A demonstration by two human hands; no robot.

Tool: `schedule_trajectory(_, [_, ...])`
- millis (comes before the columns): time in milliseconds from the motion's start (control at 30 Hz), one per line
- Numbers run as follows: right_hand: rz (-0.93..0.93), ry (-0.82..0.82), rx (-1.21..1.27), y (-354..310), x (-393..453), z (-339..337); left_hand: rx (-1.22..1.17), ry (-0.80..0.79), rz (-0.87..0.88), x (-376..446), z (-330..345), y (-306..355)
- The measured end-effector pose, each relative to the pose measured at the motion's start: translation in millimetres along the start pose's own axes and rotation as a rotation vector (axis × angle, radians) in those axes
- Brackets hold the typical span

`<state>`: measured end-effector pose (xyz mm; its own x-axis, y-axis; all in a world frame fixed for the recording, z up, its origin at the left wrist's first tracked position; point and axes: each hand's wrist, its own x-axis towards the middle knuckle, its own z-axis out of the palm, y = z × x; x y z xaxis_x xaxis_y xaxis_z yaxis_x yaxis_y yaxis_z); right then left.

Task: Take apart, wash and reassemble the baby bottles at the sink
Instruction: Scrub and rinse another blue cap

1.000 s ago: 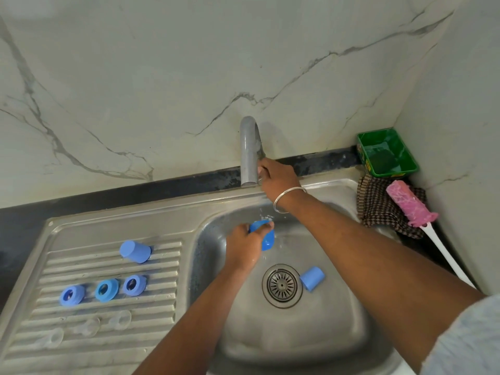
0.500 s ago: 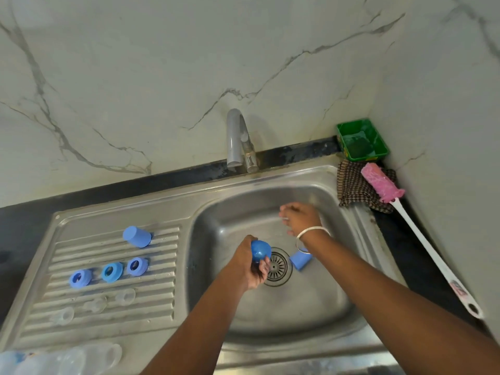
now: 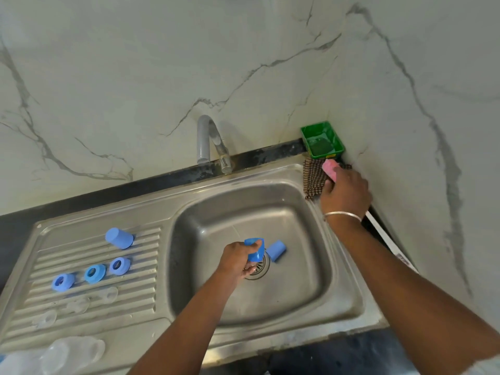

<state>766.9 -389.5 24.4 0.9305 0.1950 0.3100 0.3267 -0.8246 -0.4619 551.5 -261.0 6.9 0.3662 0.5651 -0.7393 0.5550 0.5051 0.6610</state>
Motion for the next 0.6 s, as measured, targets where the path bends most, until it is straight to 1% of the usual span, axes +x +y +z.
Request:
schedule_trajectory(67, [0.060, -0.064, -0.056, 14.7, 7.9, -0.3, 0.039, 0.012, 0.044, -0.6, -4.4, -5.8])
schedule_trajectory(167, [0.031, -0.192, -0.034, 32.1, 12.4, 4.6, 0.022, 0.014, 0.064, -4.2, -12.1, -11.5])
schedule_trajectory(267, [-0.004, -0.207, 0.042, 37.0, 14.4, 4.6, -0.066, -0.005, 0.048, -7.4, -19.8, -14.0])
schedule_trajectory(367, [0.017, -0.284, -0.016, 29.9, 15.3, 1.4, -0.134, -0.019, 0.046, -8.8, -27.1, -16.6])
schedule_trajectory(467, [-0.011, -0.226, -0.034, 23.6, 7.0, -0.7, -0.201, -0.029, 0.047, -11.4, -36.1, -15.4])
schedule_trajectory(533, [-0.023, -0.176, -0.024, 12.8, -3.6, -8.0, -0.292, -0.039, 0.030, -10.3, -43.3, -13.7])
schedule_trajectory(600, [-0.026, -0.190, 0.028, -8.1, -19.0, -19.3, -0.388, -0.059, -0.008, -11.1, -50.3, -11.8])
